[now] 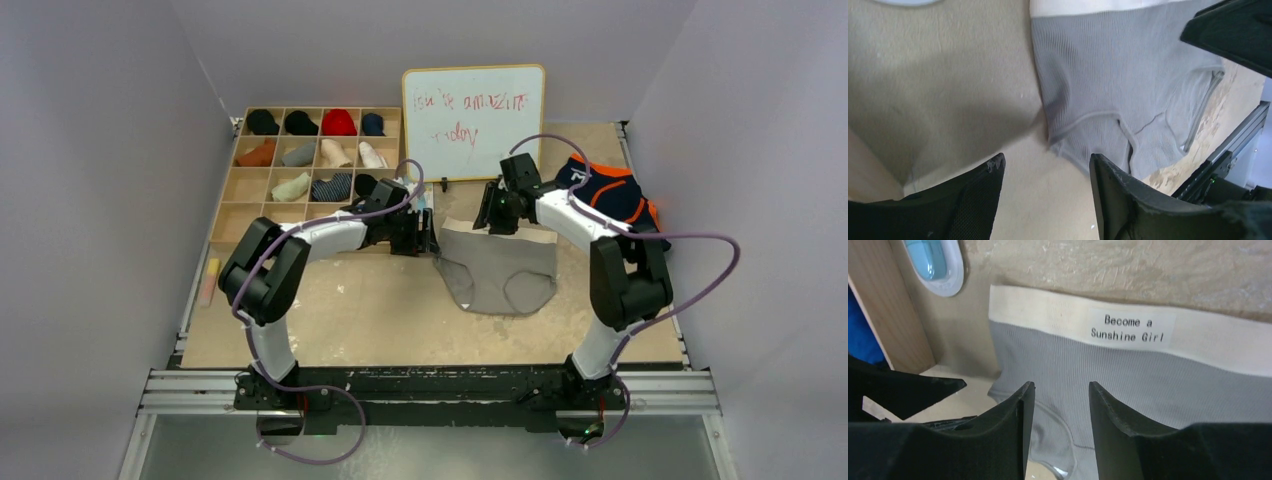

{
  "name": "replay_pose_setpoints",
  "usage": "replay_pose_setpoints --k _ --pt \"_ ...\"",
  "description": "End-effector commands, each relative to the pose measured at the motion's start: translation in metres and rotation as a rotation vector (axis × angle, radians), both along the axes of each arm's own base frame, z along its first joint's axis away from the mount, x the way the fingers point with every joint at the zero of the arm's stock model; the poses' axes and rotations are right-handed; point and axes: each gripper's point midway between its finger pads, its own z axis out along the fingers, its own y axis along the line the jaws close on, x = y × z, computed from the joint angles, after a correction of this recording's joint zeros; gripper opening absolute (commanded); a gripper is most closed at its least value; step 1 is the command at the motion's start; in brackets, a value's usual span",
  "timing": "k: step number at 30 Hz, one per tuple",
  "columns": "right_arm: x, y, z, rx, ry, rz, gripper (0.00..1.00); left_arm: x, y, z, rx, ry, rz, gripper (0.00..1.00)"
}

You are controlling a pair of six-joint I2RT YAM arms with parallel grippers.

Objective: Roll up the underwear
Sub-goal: Flatten out the underwear at the center of the board.

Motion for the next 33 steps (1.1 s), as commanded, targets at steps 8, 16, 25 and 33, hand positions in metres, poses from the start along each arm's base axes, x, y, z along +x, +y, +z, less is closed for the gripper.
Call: replay_pose_setpoints --k 8,16,25,33 --pt "0.034 0.018 0.014 0.006 -0.037 0.085 0.44 0.028 -0.028 -0.004 -0.086 0.023 0.028 0.46" --pt "0.030 0.031 0.010 0.048 -0.018 0.148 0.46 0.011 -0.030 -0.028 -0.063 0.096 0.008 0.38" --pt "0.024 0.041 0.004 0.070 0.028 0.137 0.49 -0.002 -0.021 -0.036 -0.046 0.112 0.011 0.15" --pt "0.031 0.076 0.001 0.107 0.043 0.196 0.44 -0.010 -0.025 -0.031 -0.121 0.112 0.006 0.00"
